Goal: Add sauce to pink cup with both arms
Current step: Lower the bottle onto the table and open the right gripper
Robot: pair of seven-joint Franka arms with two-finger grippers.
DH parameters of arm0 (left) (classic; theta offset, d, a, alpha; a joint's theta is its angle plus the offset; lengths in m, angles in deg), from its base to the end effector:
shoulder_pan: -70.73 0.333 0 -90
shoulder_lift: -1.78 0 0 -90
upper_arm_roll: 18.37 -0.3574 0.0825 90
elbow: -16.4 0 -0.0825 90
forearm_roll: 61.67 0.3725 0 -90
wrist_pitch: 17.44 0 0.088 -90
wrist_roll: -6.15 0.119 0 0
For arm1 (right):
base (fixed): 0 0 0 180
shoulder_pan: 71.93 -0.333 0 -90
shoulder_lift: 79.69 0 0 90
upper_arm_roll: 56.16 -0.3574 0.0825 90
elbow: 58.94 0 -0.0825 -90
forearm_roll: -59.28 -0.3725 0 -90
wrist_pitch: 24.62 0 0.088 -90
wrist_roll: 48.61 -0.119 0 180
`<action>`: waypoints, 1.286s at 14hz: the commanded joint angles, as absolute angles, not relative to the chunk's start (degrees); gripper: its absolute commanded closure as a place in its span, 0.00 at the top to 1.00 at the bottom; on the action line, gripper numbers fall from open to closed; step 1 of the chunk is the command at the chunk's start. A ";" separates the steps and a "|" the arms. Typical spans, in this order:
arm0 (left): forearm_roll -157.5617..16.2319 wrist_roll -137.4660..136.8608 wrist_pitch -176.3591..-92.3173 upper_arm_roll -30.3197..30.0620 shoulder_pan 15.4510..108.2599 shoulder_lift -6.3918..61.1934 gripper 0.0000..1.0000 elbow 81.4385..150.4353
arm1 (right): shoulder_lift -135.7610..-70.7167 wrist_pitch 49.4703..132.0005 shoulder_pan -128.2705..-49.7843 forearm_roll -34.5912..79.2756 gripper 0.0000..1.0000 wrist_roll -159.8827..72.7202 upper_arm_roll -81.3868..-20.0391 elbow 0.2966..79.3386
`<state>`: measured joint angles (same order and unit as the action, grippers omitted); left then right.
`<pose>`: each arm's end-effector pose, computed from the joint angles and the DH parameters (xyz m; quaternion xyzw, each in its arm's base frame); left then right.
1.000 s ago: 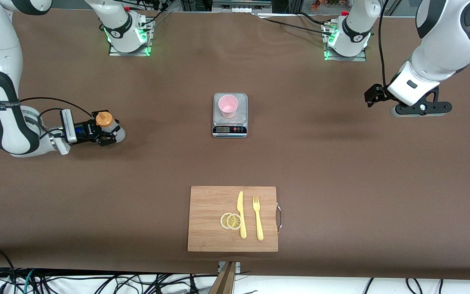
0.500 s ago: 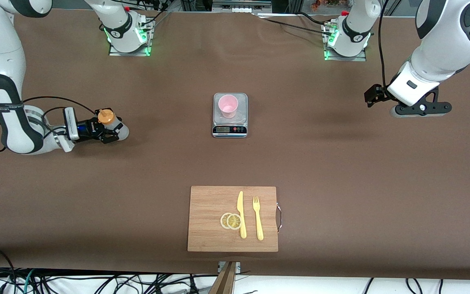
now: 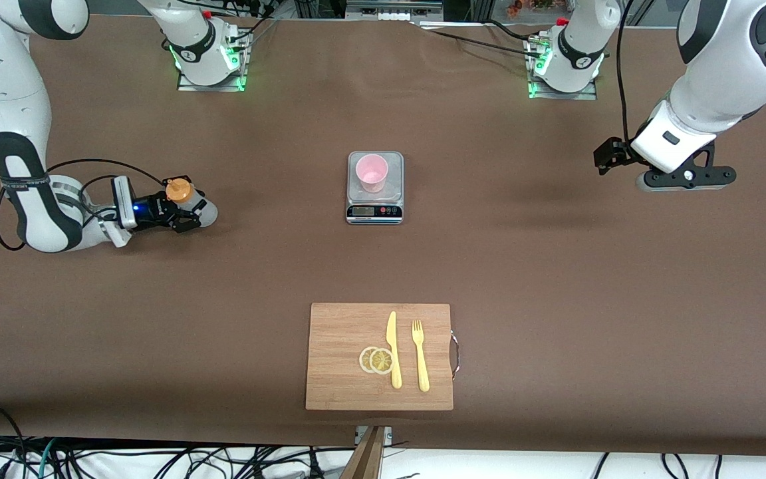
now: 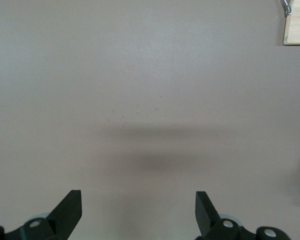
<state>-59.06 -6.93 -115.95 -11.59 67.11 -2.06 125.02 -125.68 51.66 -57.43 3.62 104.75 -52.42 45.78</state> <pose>0.5063 -0.0897 0.5519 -0.9980 -0.0191 0.0484 0.0369 0.5368 -0.0563 0.1453 -0.4502 -0.5891 -0.3661 0.5624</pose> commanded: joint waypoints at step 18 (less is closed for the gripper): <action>-58.42 -6.86 -115.35 -11.07 67.57 -2.26 1.00 125.03 | -126.01 49.04 -52.86 7.94 1.00 96.61 -46.50 36.44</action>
<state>-59.06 -6.93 -115.95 -11.59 67.11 -2.06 125.02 -125.71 51.41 -54.11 5.70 100.64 -46.88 40.28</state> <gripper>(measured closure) 0.000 0.000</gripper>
